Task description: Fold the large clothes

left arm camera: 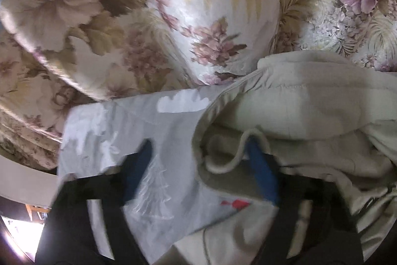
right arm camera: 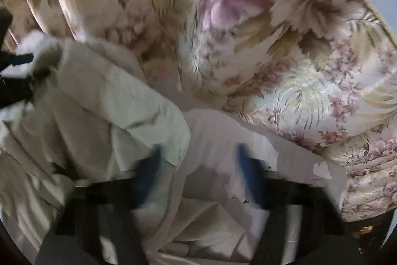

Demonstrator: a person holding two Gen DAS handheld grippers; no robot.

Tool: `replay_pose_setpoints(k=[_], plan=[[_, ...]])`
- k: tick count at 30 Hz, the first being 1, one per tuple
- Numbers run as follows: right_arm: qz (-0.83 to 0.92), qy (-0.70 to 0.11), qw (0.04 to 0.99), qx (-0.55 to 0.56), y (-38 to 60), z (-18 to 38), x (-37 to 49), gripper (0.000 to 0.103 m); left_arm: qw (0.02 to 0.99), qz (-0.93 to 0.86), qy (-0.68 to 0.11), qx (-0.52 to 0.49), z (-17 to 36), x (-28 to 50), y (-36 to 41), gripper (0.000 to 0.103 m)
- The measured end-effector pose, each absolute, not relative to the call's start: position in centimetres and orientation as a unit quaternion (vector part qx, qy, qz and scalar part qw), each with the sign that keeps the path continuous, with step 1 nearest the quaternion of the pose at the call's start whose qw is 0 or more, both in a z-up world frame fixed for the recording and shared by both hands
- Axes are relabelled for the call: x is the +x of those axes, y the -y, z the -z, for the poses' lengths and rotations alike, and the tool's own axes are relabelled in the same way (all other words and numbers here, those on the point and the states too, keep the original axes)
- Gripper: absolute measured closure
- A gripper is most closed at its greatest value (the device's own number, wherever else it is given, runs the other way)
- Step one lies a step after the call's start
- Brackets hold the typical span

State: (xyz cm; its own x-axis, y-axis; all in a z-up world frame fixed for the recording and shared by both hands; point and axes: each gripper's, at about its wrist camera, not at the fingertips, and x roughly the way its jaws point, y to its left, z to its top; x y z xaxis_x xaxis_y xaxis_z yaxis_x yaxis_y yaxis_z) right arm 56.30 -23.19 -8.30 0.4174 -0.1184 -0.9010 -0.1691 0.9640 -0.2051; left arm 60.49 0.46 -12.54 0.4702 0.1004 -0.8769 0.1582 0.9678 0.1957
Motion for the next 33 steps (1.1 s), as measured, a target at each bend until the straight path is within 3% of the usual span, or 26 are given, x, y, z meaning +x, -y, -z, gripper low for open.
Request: replay_pose_setpoints(k=[1,2,8,12,19,25,33], plan=[[-0.024,-0.555,0.822,-0.128,23.4,9.1,56.6,0.094,0.844,0.024,-0.522,0.121,12.9,60.9,-0.4,0.084],[-0.025,-0.558,0.818,-0.135,23.5,9.6,56.6,0.094,0.838,0.031,-0.534,0.112,13.5,61.3,-0.3,0.095],[0.032,-0.433,0.881,-0.188,24.4,4.4,53.9,0.097,0.873,0.055,-0.478,0.078,9.6,60.2,-0.4,0.097],[0.028,-0.357,0.925,-0.129,26.1,-0.5,49.2,0.097,0.901,0.072,-0.424,0.065,4.1,57.4,-0.2,0.097],[-0.003,-0.284,0.956,-0.074,28.5,-3.0,38.5,0.097,0.934,0.121,-0.328,0.078,-2.6,46.0,0.2,0.097],[-0.004,-0.315,0.946,-0.082,29.0,1.6,31.0,0.097,0.924,0.155,-0.327,0.127,1.7,34.7,1.6,0.095],[-0.012,-0.452,0.888,-0.082,30.0,11.3,30.0,0.096,0.878,0.148,-0.434,0.139,12.4,32.7,0.3,0.084]])
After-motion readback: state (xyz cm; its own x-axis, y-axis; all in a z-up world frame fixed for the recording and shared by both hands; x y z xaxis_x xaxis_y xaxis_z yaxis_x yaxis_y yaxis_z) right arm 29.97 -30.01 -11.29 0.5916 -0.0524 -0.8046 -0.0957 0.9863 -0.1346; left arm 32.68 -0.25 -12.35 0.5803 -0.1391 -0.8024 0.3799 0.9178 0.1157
